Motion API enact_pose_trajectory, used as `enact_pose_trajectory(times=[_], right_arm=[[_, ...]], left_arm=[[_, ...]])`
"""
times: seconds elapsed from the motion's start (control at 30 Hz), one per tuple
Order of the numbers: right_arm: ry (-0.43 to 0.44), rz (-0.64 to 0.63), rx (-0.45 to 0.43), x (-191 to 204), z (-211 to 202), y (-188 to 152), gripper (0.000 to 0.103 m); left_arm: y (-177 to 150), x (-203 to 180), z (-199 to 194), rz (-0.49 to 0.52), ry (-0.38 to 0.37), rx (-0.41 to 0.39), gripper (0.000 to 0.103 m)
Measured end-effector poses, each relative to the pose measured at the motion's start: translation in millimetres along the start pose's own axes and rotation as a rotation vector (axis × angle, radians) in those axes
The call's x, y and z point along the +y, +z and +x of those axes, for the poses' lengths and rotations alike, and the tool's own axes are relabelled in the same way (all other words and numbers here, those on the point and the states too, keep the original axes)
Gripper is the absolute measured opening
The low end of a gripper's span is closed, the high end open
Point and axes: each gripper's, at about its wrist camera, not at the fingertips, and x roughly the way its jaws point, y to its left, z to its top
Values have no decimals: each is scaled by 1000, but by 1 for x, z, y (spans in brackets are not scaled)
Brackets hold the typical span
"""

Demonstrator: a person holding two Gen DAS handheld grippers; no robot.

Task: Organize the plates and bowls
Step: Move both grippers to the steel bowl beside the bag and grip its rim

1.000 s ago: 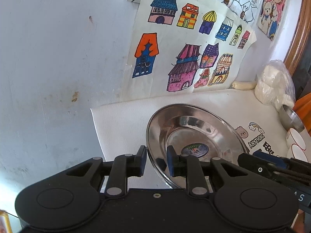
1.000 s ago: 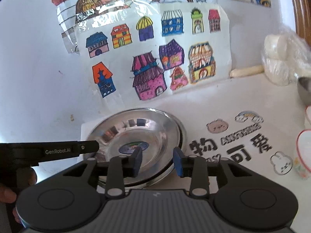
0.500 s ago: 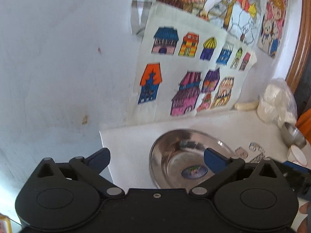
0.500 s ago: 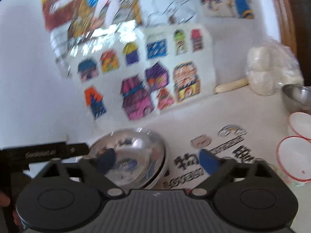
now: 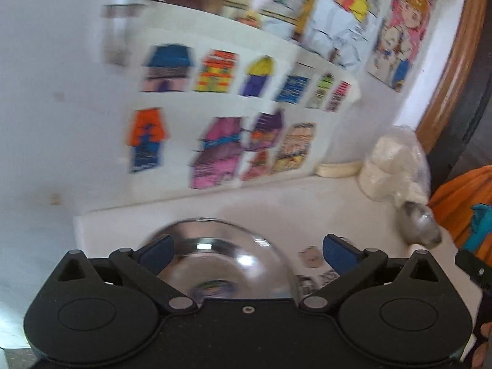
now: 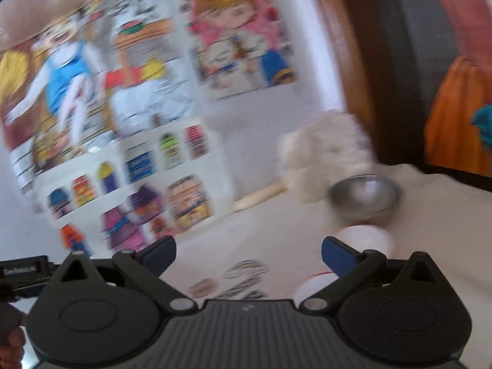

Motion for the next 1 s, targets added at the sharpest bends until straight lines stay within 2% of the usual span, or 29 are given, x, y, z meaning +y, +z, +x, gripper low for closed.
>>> enact_pose_trajectory(times=[0.2,0.33,0.43,0.5,0.73,1.0], right_arm=[[-165,100,12,-72,4,0,103],[-214,164,3,-111,9,-1,103],[-252,173,-3,-132,17,5,103],[-262,175,-8,-143,24,11,103],[-262,163,9,-170,58,27,103],[-209,160,72,-176,113,38,103]], left_arm=[[14,-63,25,49,-69,16,102],[22,-113,52,132,-114,37,102],[27,-148,76,207,-149,57,102],[32,-165,94,223,-162,75,102],[46,-198,153,57,-217,177,102],[37,-236,209,37,-257,259,102]])
